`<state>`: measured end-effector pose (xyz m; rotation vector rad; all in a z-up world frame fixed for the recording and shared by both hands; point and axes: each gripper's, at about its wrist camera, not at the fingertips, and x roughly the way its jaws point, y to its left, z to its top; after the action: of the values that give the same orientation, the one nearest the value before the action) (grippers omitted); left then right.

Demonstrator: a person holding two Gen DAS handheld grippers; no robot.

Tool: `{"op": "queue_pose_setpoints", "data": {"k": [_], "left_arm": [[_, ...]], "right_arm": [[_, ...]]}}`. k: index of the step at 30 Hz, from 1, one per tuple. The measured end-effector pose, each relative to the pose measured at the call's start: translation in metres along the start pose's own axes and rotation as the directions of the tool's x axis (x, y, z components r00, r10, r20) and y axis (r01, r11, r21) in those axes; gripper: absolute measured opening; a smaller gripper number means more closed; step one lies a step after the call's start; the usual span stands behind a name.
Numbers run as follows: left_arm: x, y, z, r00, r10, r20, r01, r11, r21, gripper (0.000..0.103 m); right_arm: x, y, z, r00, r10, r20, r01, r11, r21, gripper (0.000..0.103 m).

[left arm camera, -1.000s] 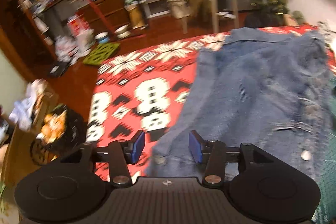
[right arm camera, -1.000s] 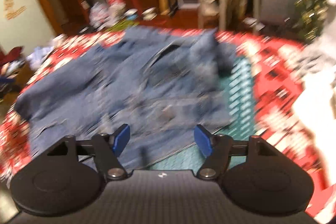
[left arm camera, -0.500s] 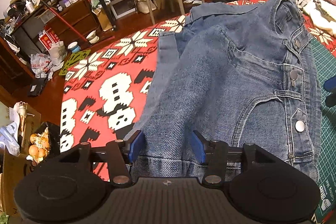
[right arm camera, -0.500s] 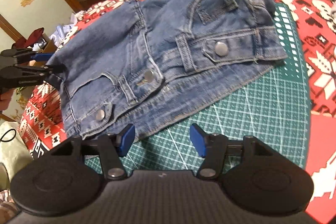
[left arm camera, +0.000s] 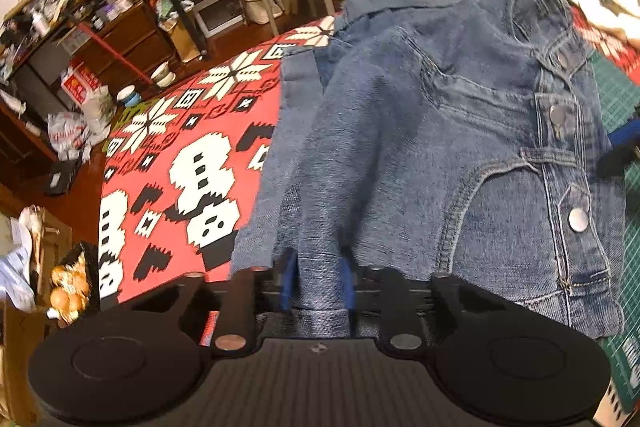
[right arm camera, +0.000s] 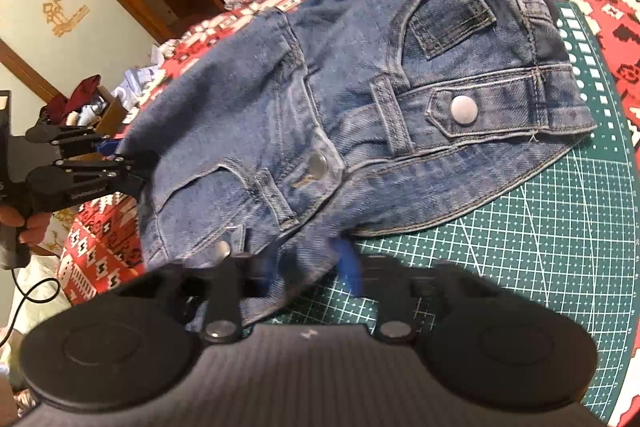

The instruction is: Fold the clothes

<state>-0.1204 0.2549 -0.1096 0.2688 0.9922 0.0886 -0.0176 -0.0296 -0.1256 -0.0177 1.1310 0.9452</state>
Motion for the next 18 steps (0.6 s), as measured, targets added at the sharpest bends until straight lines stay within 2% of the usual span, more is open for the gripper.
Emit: {"op": "queue_pose_setpoints", "data": {"k": [4, 7, 10, 13, 17, 18], "left_arm": [[-0.015, -0.007, 0.005, 0.999, -0.045, 0.02, 0.044, 0.998, 0.04, 0.007], [-0.032, -0.011, 0.009, 0.993, -0.116, 0.034, 0.115, 0.993, 0.033, 0.007], [-0.043, -0.026, 0.012, 0.979, -0.202, 0.032, 0.201, 0.979, 0.036, 0.007], [-0.05, -0.048, 0.015, 0.957, -0.29, 0.026, 0.288, 0.956, 0.052, 0.007], [-0.055, -0.082, 0.022, 0.905, -0.425, 0.019, 0.424, 0.904, 0.054, 0.007], [-0.055, -0.092, 0.024, 0.899, -0.438, 0.02, 0.436, 0.897, 0.068, 0.007]], "right_arm": [[-0.005, -0.002, 0.009, 1.0, 0.002, 0.021, -0.001, 1.0, -0.012, 0.01], [-0.018, 0.004, 0.012, 0.997, -0.044, 0.061, 0.049, 0.995, -0.087, 0.009], [-0.034, 0.003, 0.016, 0.988, -0.115, 0.099, 0.127, 0.983, -0.129, 0.009], [-0.051, -0.007, 0.02, 0.976, -0.175, 0.129, 0.188, 0.977, -0.099, 0.008], [-0.07, -0.025, 0.022, 0.951, -0.263, 0.162, 0.276, 0.959, -0.06, 0.008], [-0.074, -0.03, 0.022, 0.944, -0.285, 0.165, 0.297, 0.954, -0.048, 0.008]]}}
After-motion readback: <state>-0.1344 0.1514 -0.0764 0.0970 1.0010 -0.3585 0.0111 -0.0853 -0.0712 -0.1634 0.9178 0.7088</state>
